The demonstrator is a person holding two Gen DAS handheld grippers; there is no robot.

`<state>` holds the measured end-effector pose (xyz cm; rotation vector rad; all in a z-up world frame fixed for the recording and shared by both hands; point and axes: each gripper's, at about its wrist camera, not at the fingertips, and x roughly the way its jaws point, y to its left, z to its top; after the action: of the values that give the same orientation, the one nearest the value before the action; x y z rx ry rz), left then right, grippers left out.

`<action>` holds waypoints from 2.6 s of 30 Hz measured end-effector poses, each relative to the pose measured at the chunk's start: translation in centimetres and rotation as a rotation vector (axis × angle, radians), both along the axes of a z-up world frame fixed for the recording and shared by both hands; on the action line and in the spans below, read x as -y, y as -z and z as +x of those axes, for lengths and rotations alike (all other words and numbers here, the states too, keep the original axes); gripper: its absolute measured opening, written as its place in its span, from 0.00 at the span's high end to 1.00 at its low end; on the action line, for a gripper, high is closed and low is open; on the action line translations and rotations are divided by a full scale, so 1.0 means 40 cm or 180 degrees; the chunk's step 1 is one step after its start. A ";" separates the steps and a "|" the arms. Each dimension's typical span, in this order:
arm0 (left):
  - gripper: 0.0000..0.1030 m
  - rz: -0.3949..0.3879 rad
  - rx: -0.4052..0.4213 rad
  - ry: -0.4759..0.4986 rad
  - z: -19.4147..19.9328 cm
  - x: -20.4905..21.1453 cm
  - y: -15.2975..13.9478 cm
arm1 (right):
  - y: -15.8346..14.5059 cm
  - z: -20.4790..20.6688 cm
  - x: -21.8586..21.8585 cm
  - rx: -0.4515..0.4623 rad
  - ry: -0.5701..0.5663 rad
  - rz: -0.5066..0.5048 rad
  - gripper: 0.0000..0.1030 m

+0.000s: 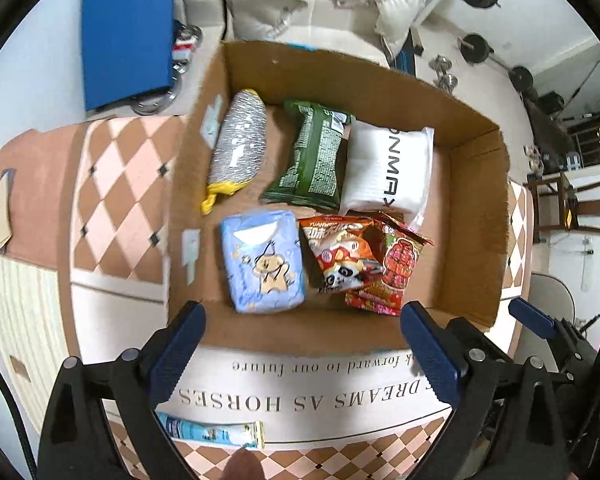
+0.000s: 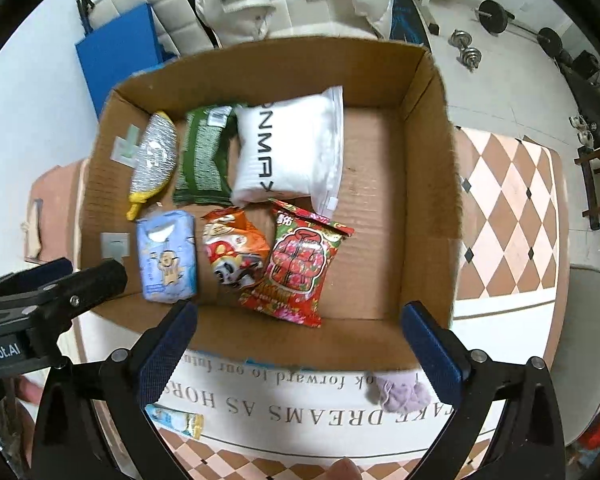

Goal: Organize soft objects
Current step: 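Grasp the blue tube with the left gripper while the right grasps the lilac cloth, then drop the blue tube and lilac cloth into the box and release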

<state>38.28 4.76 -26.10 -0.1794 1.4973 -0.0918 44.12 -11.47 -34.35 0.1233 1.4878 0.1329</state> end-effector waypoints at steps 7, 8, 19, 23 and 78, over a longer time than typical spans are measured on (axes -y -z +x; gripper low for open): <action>0.03 -0.0138 -0.0113 -0.0878 -0.235 -0.131 0.052 | -0.045 -0.145 0.072 0.0156 0.0270 0.0174 0.00; 0.03 -0.0186 -0.0213 -0.1036 -0.274 -0.154 0.077 | -0.040 -0.171 0.085 0.0163 0.0308 0.0162 0.00; 0.11 -0.0757 -0.1311 -0.2347 -0.572 -0.297 0.413 | 0.111 -0.399 0.198 -0.0169 0.0633 0.0340 0.00; 0.23 -0.0709 -0.1371 -0.2541 -0.569 -0.320 0.460 | 0.162 -0.428 0.219 -0.0296 0.0699 0.0343 0.00; 0.83 -0.0256 0.0576 0.0925 -0.222 0.297 -0.124 | -0.058 -0.335 0.196 0.0122 0.0156 0.0932 0.70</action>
<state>29.39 -7.13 -21.15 -0.0158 1.3314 -0.3923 30.73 -19.33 -32.03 0.3908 1.4192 0.3117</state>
